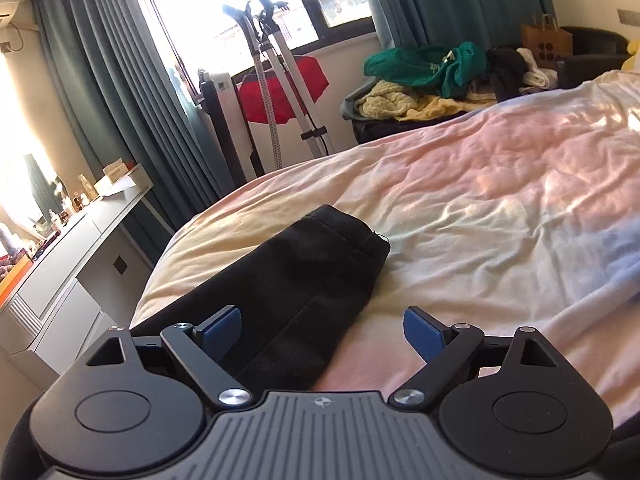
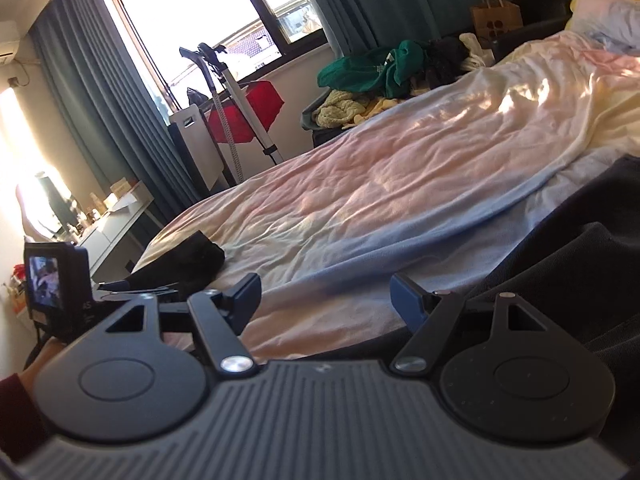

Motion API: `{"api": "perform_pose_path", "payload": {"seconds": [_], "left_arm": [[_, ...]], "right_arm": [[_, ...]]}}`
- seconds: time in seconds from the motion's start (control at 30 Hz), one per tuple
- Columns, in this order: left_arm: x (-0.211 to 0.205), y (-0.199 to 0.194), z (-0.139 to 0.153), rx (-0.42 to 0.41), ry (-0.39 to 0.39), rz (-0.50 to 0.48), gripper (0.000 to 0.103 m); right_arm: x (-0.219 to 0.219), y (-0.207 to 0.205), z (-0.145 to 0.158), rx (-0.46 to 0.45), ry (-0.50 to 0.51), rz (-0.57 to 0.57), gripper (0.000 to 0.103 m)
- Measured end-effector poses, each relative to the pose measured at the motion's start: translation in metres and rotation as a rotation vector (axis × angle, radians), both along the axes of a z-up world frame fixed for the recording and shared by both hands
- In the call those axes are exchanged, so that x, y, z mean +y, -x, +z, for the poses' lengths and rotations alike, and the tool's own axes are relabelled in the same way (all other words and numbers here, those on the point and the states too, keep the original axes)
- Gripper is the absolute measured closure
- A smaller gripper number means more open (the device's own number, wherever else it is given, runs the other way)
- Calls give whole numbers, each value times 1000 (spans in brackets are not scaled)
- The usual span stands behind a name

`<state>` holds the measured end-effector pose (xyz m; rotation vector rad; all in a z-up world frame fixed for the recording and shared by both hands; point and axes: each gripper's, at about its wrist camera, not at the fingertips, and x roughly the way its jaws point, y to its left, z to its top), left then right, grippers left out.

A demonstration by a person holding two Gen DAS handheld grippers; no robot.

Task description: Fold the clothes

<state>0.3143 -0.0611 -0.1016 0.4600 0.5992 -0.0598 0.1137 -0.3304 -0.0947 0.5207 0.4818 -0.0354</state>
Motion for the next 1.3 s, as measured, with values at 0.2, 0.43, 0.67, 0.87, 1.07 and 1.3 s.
{"api": "perform_pose_path", "payload": {"seconds": [0.2, 0.43, 0.67, 0.87, 1.07, 1.3], "left_arm": [[-1, -63, -41, 96, -41, 45, 21], [7, -103, -61, 99, -5, 45, 73], [-12, -81, -4, 8, 13, -55, 88], [-59, -21, 119, -162, 117, -274, 89], [-153, 24, 200, -244, 205, -504, 89], [-301, 33, 203, -262, 236, -704, 89]], "right_arm": [[-6, -16, -15, 32, -62, 0, 29], [-6, -37, -38, 99, -86, -8, 29], [-14, -42, -44, 108, -110, -52, 29], [-32, -25, -34, 69, -163, -120, 29], [-52, 1, -18, 22, -191, -211, 29], [-87, 24, -23, -4, -246, -398, 29]]}}
